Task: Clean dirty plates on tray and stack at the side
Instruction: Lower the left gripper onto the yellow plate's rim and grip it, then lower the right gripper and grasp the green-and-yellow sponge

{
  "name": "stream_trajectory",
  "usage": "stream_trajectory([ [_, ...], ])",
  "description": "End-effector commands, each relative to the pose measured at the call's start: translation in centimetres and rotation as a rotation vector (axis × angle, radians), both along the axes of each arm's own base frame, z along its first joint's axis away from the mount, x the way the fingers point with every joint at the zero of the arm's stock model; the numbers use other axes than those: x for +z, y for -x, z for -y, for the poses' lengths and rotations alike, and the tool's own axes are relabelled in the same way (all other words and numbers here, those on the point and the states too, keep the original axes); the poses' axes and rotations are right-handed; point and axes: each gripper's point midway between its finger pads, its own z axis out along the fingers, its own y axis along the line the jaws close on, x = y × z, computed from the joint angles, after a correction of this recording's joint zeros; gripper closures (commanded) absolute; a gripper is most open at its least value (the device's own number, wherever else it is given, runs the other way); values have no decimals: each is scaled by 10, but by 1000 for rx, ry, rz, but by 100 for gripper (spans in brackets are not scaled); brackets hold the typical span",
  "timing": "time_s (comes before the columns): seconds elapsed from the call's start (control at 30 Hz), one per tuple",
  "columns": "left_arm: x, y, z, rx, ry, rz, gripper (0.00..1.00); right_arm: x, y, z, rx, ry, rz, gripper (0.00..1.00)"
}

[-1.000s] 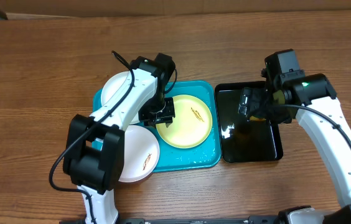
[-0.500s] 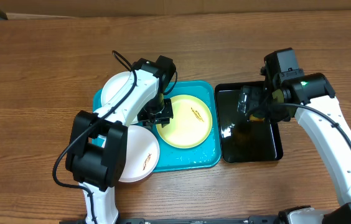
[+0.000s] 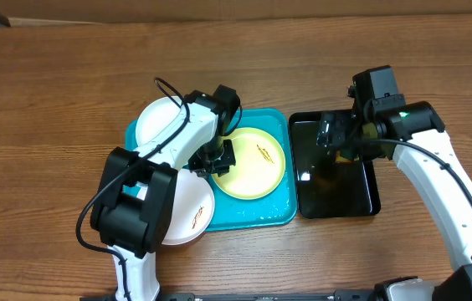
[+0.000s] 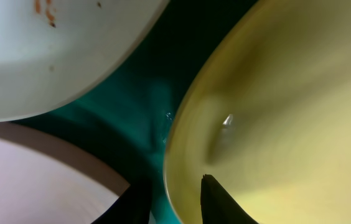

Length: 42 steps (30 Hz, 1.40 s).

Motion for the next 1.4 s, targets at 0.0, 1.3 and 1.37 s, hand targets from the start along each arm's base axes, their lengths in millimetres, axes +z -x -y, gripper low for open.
stream_trajectory([
  [0.0,-20,12,-6,30,-32,-25,71,-12,-4,2,-4,23,-20,6],
  [1.3,-25,1,0,29,-9,27,93,-85,-56,39,-93,287,-16,19],
  [1.37,-25,1,0,29,-9,27,93,-86,-56,39,-93,288,-19,23],
])
